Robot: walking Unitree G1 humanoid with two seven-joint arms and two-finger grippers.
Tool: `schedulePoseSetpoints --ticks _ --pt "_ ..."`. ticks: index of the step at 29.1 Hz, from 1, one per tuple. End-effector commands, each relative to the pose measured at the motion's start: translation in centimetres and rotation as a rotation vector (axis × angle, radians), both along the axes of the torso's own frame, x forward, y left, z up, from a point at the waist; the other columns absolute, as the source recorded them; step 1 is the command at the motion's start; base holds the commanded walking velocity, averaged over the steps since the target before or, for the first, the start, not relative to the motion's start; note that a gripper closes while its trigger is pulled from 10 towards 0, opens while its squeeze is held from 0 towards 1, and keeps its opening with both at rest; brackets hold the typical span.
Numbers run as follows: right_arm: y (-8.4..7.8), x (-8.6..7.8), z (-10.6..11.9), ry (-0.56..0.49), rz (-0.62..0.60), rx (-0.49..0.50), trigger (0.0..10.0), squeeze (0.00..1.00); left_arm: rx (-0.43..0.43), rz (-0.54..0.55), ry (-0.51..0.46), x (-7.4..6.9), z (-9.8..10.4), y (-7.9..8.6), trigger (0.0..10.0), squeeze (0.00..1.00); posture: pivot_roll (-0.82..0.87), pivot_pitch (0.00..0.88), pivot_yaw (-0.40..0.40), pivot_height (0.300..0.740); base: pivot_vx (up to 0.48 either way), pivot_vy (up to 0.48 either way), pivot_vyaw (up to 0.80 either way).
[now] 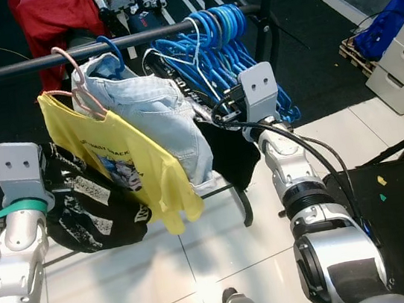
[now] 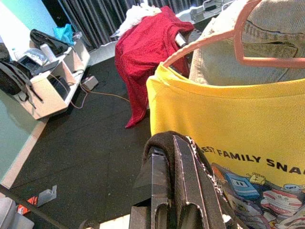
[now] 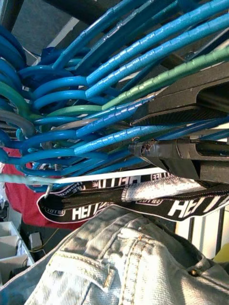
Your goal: Hang hanger
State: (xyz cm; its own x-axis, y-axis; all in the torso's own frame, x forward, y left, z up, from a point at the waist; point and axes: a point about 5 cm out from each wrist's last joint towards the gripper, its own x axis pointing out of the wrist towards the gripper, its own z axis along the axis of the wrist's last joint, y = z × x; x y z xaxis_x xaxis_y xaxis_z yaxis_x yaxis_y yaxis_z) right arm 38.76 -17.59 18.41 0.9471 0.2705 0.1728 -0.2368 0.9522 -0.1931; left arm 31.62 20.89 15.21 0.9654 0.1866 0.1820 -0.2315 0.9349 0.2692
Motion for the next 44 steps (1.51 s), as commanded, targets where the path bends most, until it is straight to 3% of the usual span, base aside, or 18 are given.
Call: schedulePoseSetpoints --ticks 1,5,18,25,26,27,41,44 --pt "0.1 0.0 -0.2 0.006 0.005 0.02 10.0 0.0 0.008 -0.002 -0.008 0.1 0.3 0.0 10.0 0.0 0.05 0.098 0.101 0.74 0.0 0.0 0.0" --pt "0.0 0.0 -0.2 0.008 0.004 0.021 10.0 0.0 0.007 -0.003 -0.008 0.1 0.3 0.0 10.0 0.0 0.05 0.098 0.101 0.74 0.0 0.0 0.0" --pt "0.3 -0.3 -2.7 0.177 0.091 0.043 10.0 0.0 0.004 -0.003 -0.009 0.2 0.3 -0.1 10.0 0.0 0.05 0.098 0.101 0.74 0.0 0.0 0.0" --pt "0.2 -0.3 -2.8 0.187 0.095 0.048 10.0 0.0 0.003 -0.003 -0.009 0.2 0.3 -0.1 10.0 0.0 0.04 0.094 0.1 0.74 0.0 0.0 0.0" --pt "-0.1 -0.2 -2.7 0.186 0.089 0.05 7.4 0.0 0.002 -0.004 -0.01 0.2 0.3 -0.2 10.0 0.0 0.04 0.094 0.101 0.74 0.0 0.0 0.0" --pt "-0.2 -0.2 -2.6 0.182 0.087 0.055 0.4 0.0 0.001 -0.005 -0.01 0.2 0.3 -0.2 10.0 0.0 0.04 0.094 0.101 0.74 0.0 0.0 0.0" --pt "-0.5 -0.1 -1.8 0.132 0.09 0.072 0.0 0.0 -0.001 -0.008 -0.01 0.3 0.3 -0.3 10.0 0.0 0.04 0.087 0.101 0.74 0.0 0.0 0.0" --pt "-0.4 -0.1 -0.3 0.051 0.1 0.068 0.0 0.0 -0.005 -0.014 -0.007 0.4 0.3 -0.5 10.0 0.0 0.03 0.09 0.103 0.74 0.0 0.0 0.0"
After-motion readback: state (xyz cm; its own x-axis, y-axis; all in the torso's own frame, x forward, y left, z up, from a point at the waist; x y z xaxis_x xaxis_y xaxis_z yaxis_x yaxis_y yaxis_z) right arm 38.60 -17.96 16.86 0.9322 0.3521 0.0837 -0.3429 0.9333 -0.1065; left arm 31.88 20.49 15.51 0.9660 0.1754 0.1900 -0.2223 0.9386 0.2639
